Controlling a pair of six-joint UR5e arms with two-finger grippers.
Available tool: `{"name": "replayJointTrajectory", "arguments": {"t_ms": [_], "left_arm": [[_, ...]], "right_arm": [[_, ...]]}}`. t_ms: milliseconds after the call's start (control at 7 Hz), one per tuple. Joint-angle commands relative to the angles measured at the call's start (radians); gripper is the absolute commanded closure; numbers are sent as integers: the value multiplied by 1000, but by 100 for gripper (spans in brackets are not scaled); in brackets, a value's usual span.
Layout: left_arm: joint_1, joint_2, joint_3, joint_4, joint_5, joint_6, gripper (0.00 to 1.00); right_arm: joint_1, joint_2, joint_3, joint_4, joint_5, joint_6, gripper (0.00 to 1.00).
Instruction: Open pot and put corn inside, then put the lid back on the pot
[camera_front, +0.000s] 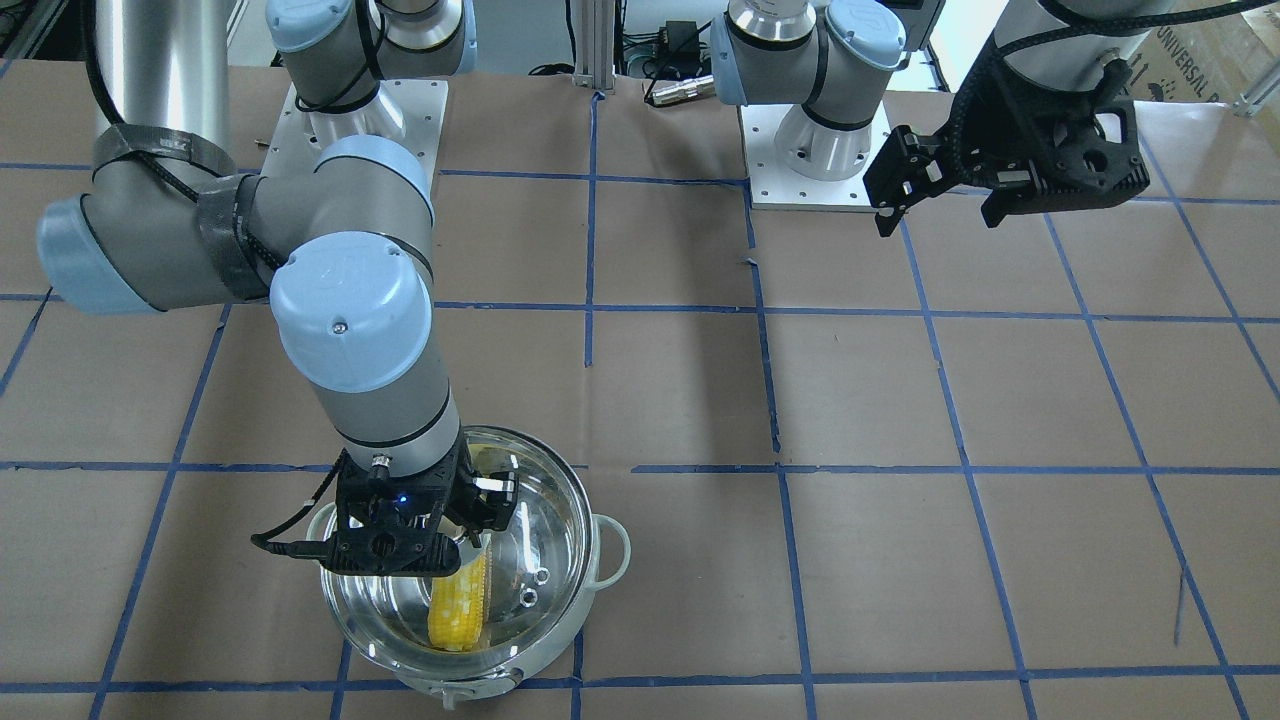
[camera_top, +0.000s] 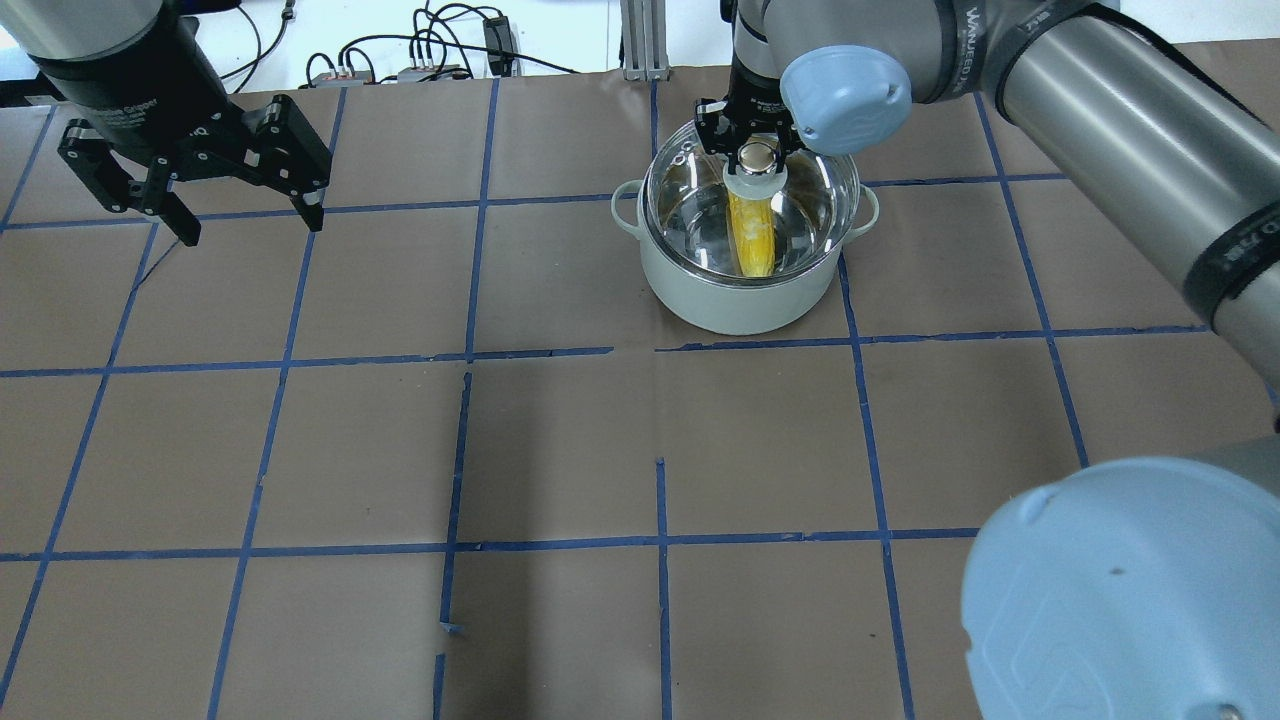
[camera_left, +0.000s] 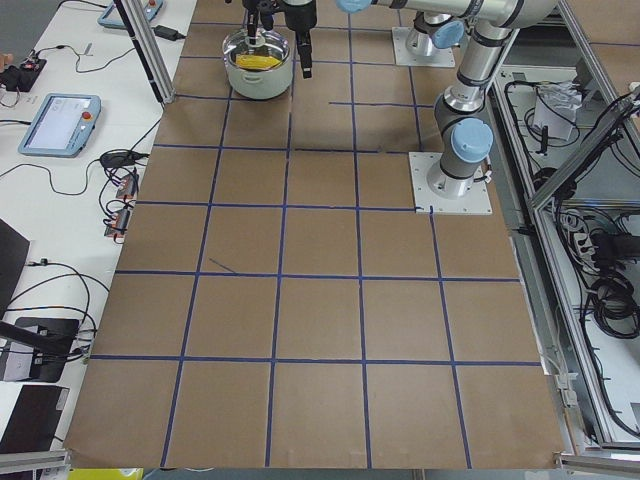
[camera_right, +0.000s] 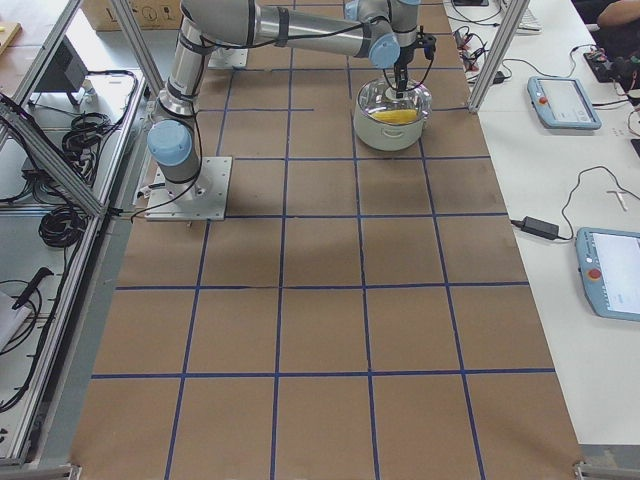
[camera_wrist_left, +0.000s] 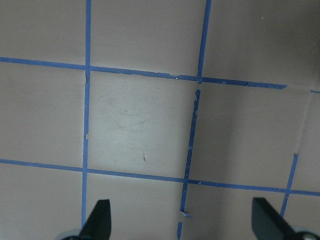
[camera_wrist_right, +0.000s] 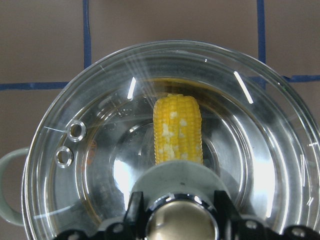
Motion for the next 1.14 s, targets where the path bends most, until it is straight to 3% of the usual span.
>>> {"name": "replayJointTrajectory", "arguments": {"t_ms": [0, 571, 714, 857, 1000], "left_arm": [[0, 0, -1, 0, 0, 0, 0], [0, 0, -1, 0, 0, 0, 0], [0, 0, -1, 0, 0, 0, 0], [0, 0, -1, 0, 0, 0, 0], [0, 0, -1, 0, 0, 0, 0]], "right_arm": [[0, 0, -1, 10, 4, -1, 84], [0, -3, -1, 32, 12, -1, 83], [0, -3, -4, 36, 14, -1, 75], [0, 0, -13, 35, 15, -4, 10], [0, -2, -16, 33, 15, -6, 1]]}}
